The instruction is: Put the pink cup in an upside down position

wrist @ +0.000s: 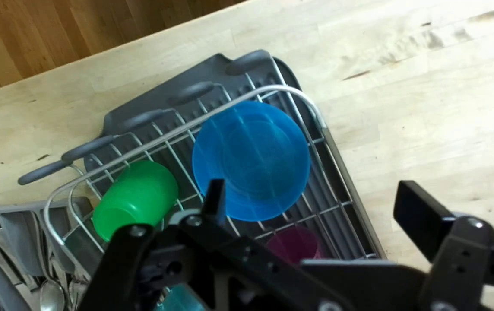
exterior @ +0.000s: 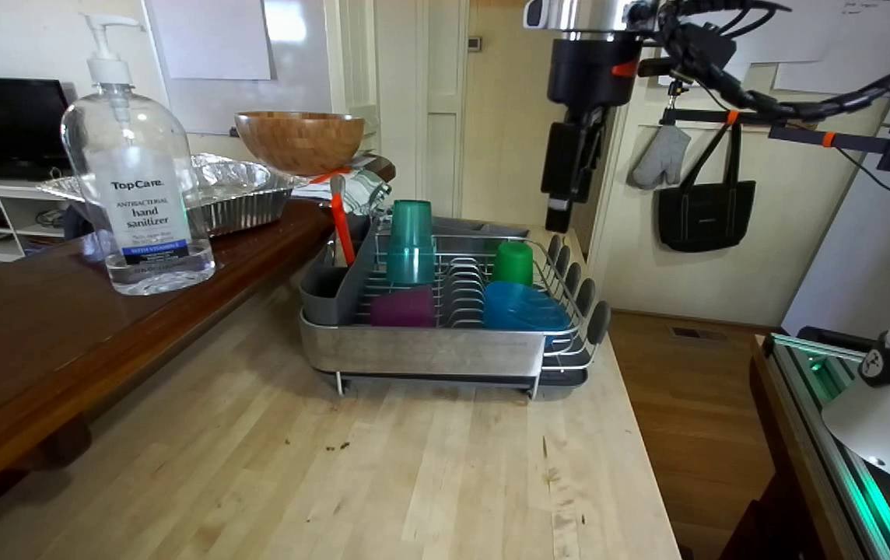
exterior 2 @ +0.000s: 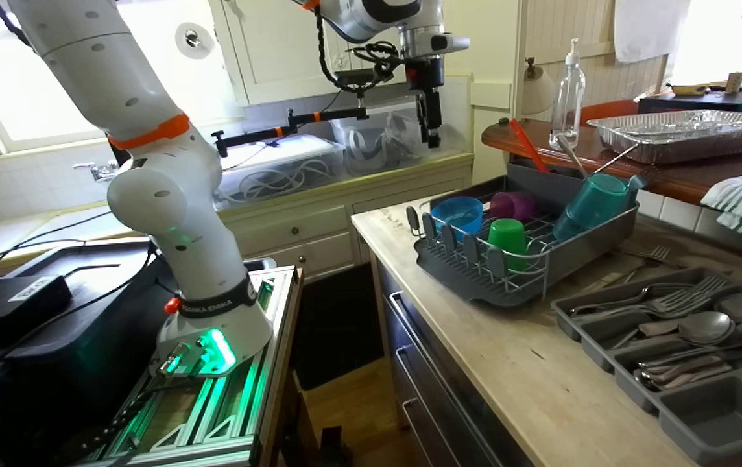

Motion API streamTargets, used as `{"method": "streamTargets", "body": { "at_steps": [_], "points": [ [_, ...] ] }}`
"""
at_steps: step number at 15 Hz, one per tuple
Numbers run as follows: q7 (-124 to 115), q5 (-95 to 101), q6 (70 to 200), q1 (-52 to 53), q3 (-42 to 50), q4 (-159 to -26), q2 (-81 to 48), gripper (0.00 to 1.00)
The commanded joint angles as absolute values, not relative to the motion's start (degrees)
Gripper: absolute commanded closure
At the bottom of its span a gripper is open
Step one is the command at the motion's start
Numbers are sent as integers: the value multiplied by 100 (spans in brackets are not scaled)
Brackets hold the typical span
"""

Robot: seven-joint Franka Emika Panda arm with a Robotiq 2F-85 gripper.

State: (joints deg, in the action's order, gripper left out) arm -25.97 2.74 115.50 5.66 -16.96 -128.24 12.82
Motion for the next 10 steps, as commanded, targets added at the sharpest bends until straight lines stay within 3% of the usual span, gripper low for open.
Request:
{"method": "streamTargets", "body": {
  "at_steps": [1,10],
  "points": [
    [-2612,187,12078,625,-1490,-12842,761,0],
    [-1035,379,12879,628,-946,-12951,261,0]
  ]
}}
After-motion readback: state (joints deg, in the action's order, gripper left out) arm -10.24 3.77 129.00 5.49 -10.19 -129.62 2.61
